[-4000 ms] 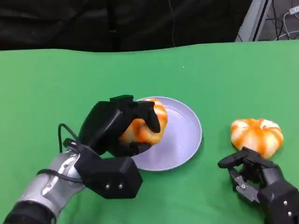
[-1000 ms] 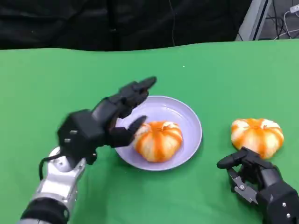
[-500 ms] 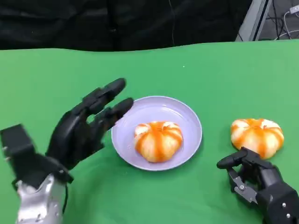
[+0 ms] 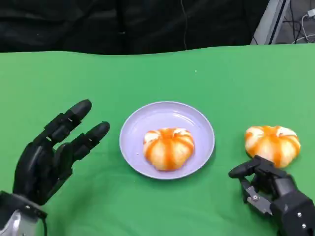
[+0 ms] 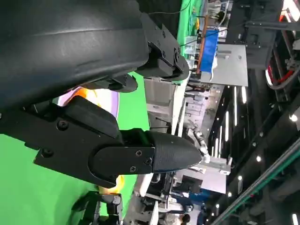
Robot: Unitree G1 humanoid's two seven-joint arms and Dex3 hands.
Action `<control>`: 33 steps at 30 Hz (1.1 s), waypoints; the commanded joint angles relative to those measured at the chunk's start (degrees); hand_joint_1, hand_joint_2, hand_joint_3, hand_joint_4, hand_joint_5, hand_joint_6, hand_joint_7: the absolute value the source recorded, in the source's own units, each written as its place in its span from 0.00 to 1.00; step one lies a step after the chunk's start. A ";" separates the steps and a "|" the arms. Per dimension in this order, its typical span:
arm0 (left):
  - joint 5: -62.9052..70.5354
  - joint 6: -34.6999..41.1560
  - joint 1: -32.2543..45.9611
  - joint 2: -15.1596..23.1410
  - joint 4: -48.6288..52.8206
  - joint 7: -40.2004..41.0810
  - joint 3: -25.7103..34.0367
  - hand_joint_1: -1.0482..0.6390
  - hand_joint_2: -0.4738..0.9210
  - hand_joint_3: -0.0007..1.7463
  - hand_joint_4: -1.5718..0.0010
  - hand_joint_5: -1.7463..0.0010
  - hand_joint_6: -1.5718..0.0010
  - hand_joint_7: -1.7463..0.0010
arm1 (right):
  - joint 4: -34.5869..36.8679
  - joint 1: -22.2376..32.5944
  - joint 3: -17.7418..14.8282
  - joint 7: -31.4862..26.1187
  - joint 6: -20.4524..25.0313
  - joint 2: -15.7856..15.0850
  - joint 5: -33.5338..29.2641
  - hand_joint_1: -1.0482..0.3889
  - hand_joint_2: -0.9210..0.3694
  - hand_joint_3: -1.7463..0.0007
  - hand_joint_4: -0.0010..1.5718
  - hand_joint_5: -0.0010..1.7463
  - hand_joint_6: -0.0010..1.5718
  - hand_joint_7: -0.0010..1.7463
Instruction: Grasp the bread from the table and place it into the plate.
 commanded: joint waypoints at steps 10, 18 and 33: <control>-0.82 -4.56 1.12 3.93 9.60 -5.21 7.66 0.18 1.00 0.28 0.65 0.98 0.73 0.99 | 1.08 1.18 -0.40 1.37 0.84 -0.66 0.85 0.52 0.00 0.77 0.45 1.00 0.48 0.66; -0.57 -6.16 -0.56 4.69 14.46 -4.41 9.19 0.25 1.00 0.26 0.60 0.98 0.71 0.99 | 2.28 0.59 -0.13 0.43 -0.16 -1.03 -0.22 0.52 0.00 0.77 0.45 1.00 0.48 0.66; 1.35 -6.70 -2.68 3.65 18.18 -2.39 9.77 0.72 0.83 0.57 0.54 0.99 0.62 0.99 | 3.05 0.20 -0.84 1.78 -0.37 -1.17 0.92 0.52 0.00 0.77 0.45 1.00 0.49 0.65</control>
